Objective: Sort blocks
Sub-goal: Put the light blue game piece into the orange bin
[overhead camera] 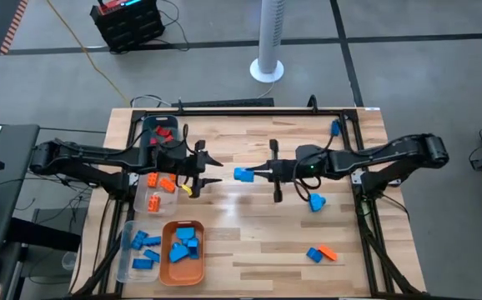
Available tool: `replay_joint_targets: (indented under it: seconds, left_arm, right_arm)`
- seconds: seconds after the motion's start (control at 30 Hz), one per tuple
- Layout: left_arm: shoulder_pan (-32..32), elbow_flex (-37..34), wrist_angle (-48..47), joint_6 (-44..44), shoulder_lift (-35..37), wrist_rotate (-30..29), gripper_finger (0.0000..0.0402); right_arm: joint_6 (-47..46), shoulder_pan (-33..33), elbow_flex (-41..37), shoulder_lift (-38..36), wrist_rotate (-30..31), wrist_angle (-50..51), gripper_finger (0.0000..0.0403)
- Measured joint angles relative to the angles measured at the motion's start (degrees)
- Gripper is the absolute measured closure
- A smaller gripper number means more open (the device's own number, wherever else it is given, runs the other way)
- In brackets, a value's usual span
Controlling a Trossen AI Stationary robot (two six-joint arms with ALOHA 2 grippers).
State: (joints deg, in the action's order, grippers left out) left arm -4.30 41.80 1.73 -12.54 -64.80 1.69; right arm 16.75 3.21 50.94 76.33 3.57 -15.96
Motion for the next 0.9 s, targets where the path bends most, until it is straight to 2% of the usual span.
replay_joint_targets:
  seconds: [0.1,0.23,0.73,0.83,0.9]
  left_arm:
    - [1.0,0.0,1.9,-1.0,0.0,-0.3,0.0175]
    - [2.3,0.0,4.2,-2.5,0.0,-4.6,0.0175]
    - [4.3,0.0,7.0,-6.1,0.0,-5.6,0.0159]
    - [4.4,0.0,6.6,-6.3,0.0,-5.7,0.0180]
    - [4.5,0.0,6.2,-6.0,0.0,-6.2,0.0215]
  right_arm:
    - [-0.7,-0.7,0.0,1.6,-3.2,-4.5,0.0403]
    - [-1.7,-1.6,0.0,3.8,-5.6,-8.8,0.0403]
    - [2.8,-1.2,11.9,14.1,-6.9,-8.1,0.0403]
    - [2.9,-1.0,12.9,15.0,-6.9,-8.0,0.0396]
    - [2.8,-1.0,12.9,15.0,-6.9,-7.9,0.0384]
